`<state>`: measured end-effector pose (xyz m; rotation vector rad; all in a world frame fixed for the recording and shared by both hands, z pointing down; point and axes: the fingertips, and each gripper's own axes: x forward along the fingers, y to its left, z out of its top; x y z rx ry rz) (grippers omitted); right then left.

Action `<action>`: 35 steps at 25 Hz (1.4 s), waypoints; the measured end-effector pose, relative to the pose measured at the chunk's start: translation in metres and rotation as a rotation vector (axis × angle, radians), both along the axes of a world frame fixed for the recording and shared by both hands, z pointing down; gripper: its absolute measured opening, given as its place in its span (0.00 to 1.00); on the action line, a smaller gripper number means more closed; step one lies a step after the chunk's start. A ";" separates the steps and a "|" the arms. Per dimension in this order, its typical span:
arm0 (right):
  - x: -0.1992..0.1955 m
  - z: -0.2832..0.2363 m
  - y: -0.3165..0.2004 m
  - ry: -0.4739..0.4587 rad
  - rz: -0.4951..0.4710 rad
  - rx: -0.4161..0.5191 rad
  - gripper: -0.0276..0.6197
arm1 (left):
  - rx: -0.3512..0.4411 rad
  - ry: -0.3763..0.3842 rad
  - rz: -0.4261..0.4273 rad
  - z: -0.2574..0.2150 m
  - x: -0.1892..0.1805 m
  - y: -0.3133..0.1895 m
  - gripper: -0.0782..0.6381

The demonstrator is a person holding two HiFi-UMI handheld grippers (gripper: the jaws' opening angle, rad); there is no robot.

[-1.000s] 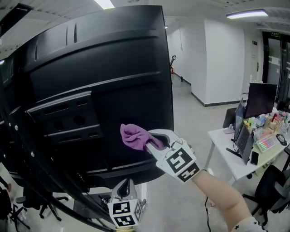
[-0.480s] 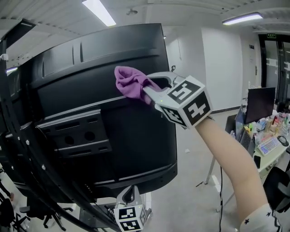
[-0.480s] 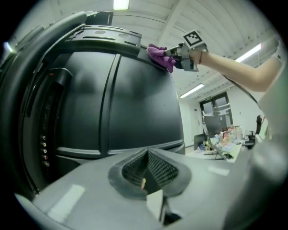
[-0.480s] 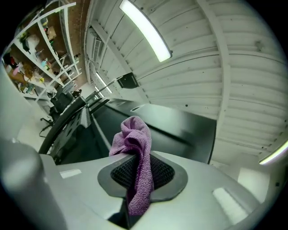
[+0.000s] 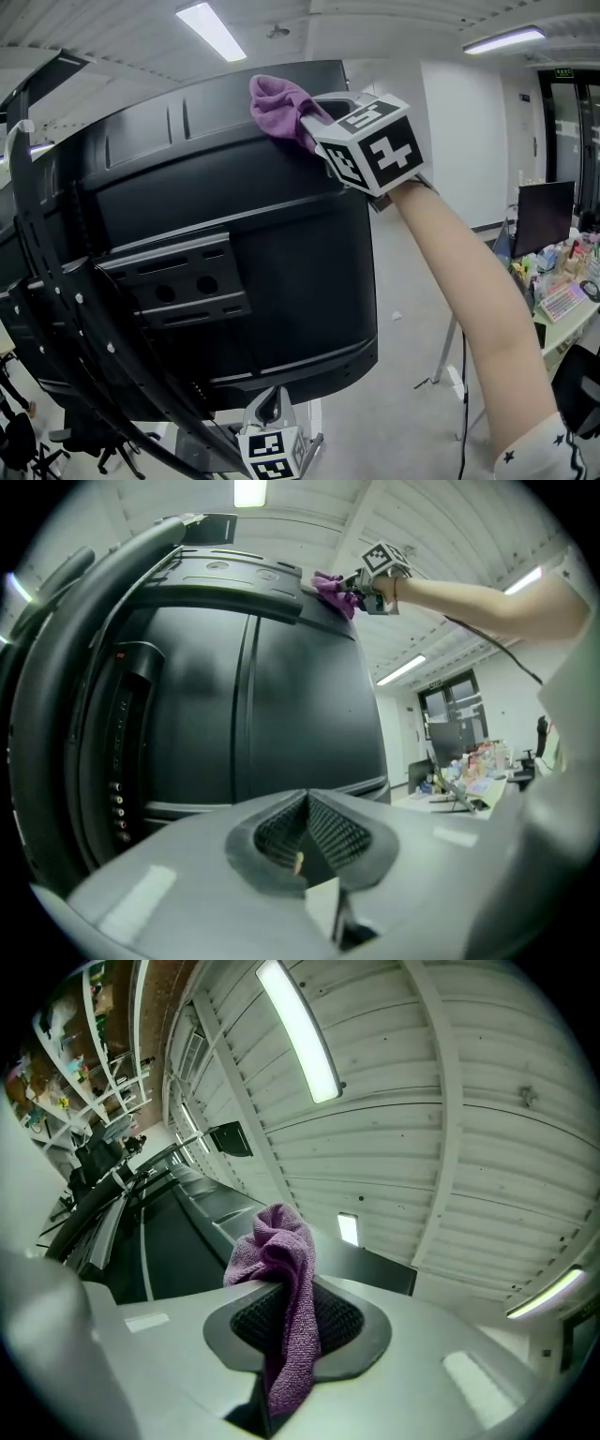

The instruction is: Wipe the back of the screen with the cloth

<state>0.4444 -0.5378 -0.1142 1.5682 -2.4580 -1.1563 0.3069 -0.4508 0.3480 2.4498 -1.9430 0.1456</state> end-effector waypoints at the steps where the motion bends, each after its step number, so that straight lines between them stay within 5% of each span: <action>1: 0.000 0.002 0.002 -0.013 -0.001 0.000 0.13 | 0.002 0.001 -0.003 -0.001 -0.003 0.004 0.12; 6: 0.004 0.047 0.034 -0.132 -0.046 -0.023 0.13 | 0.006 0.003 0.002 -0.004 -0.017 0.030 0.12; 13: -0.029 0.199 0.128 -0.341 -0.234 -0.193 0.13 | 0.004 0.041 -0.066 0.003 -0.065 0.101 0.12; 19: -0.088 0.349 0.201 -0.362 -0.243 -0.325 0.13 | 0.004 0.050 -0.172 0.025 -0.139 0.182 0.12; 25: -0.169 0.478 0.272 -0.355 -0.307 -0.561 0.13 | -0.014 0.051 -0.260 0.052 -0.214 0.269 0.12; 30: -0.232 0.525 0.332 -0.324 -0.392 -0.682 0.13 | -0.035 0.059 -0.347 0.070 -0.268 0.339 0.12; 35: -0.301 0.525 0.374 -0.287 -0.507 -0.703 0.13 | -0.040 0.061 -0.442 0.074 -0.318 0.396 0.12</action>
